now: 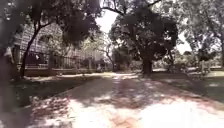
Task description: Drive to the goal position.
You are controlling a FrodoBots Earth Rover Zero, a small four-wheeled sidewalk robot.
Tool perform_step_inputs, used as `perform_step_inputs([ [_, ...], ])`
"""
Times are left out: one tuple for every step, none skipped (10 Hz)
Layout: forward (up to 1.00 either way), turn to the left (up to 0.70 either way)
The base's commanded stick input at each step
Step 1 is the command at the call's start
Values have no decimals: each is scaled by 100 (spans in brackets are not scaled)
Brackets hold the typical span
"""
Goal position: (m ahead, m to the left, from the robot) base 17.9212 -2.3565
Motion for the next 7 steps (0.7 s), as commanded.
perform_step_inputs([
  [70, 0],
  [70, 0],
  [70, 0],
  [70, 0],
  [70, 0],
  [70, 0],
  [70, 0],
])
